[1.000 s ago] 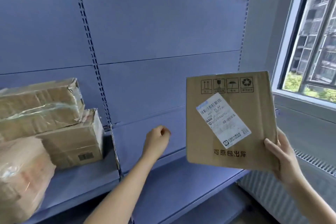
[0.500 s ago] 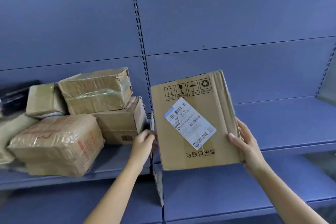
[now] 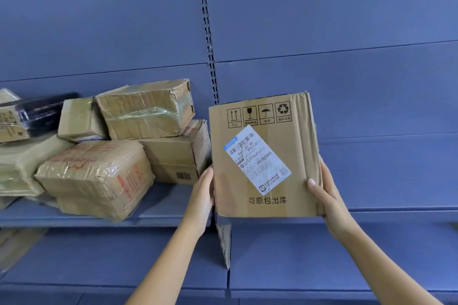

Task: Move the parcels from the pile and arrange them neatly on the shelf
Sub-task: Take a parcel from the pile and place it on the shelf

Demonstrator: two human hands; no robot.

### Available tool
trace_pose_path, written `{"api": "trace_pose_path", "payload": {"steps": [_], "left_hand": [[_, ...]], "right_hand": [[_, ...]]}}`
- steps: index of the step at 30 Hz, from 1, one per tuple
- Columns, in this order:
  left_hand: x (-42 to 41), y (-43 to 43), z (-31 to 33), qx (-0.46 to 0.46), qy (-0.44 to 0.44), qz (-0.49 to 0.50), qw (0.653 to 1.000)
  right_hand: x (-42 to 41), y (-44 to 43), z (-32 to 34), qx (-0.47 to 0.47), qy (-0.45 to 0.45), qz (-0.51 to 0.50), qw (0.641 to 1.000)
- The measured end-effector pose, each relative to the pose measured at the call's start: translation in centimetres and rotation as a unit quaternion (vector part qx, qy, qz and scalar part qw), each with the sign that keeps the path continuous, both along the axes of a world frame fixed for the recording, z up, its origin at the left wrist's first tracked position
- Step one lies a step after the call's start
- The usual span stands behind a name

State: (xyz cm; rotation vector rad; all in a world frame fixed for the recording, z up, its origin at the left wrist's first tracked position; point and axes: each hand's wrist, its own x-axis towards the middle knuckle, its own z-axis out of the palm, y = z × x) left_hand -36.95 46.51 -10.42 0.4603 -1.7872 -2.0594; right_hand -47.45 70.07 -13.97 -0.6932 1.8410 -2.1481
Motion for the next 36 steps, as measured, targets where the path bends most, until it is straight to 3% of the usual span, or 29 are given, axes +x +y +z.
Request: {"api": "trace_pose_path", "payload": {"steps": [10,21,24,30,36], "left_hand": [[-0.4,1.5,-3.1,-0.023,0.046,0.047,0.998],[-2.7,1.0,-3.1,-0.105,0.060,0.034,0.992],[-4.5,1.2,-2.7,-0.128,0.066,0.097,0.985],[-7.5,0.4,-1.5,-0.101,-0.011,0.107,0.989],[-10.0,-1.0,-0.7,0.015,-0.106,0.127,0.986]], "right_hand": [[0.3,-2.2,-1.3,0.012,-0.015,-0.056,0.998],[-2.0,-4.0,-2.2,0.035,0.038,-0.097,0.994],[-3.2,-4.1,-2.4,0.066,0.056,-0.105,0.991],[-4.8,-4.2,-1.4,0.105,0.069,-0.113,0.986],[-5.8,-4.3,-1.4,0.160,0.104,-0.144,0.971]]}}
